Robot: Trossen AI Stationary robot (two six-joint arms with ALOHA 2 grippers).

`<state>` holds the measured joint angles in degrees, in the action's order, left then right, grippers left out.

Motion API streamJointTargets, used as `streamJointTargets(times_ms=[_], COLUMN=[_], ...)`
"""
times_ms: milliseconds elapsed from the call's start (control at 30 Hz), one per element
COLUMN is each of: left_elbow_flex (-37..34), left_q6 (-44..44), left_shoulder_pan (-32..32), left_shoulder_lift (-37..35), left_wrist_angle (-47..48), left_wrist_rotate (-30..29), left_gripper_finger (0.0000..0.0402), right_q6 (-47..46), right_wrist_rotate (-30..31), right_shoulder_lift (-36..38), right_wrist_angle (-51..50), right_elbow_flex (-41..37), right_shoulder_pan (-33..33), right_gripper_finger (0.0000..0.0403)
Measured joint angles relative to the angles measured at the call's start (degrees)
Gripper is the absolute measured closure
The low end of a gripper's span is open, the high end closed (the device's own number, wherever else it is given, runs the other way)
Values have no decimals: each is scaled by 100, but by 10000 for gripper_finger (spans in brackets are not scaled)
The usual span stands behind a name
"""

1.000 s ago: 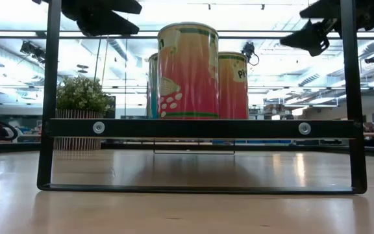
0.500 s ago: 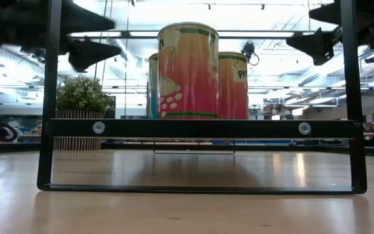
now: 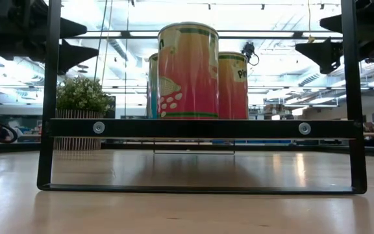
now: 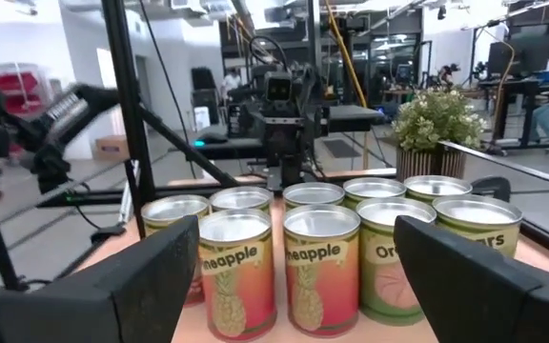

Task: Pick and place cans onto a shelf
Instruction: Return to Home Position

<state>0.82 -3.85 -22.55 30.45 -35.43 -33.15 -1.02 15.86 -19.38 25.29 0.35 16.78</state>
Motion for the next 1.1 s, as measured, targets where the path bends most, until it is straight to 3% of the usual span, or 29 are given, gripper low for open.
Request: streamJointTargets(times_ms=[333, 567, 833, 967, 1100], left_elbow_flex=[0, 2, -20, -22, -24], left_q6=[1056, 975, 749, 834, 896], left_shoulder_pan=[-48, -149, -247, -245, -247], left_shoulder_lift=[-1818, -3044, -3019, -3010, -3003], left_wrist_angle=[1260, 2355, 2511, 2651, 2861], left_wrist_rotate=[251, 185, 425, 1251, 1496], left_gripper_finger=[44, 44, 44, 44, 44], right_q6=[95, -178, -231, -215, -50], right_wrist_rotate=[-519, -522, -174, -44, -49], right_shoulder_lift=[816, 1327, 1559, 1557, 1555], right_wrist_angle=[-456, -887, -943, -979, -991], right_elbow_flex=[1, 1, 1, 1, 1], right_shoulder_pan=[2, 4, 7, 4, 7], right_gripper_finger=[44, 44, 44, 44, 44])
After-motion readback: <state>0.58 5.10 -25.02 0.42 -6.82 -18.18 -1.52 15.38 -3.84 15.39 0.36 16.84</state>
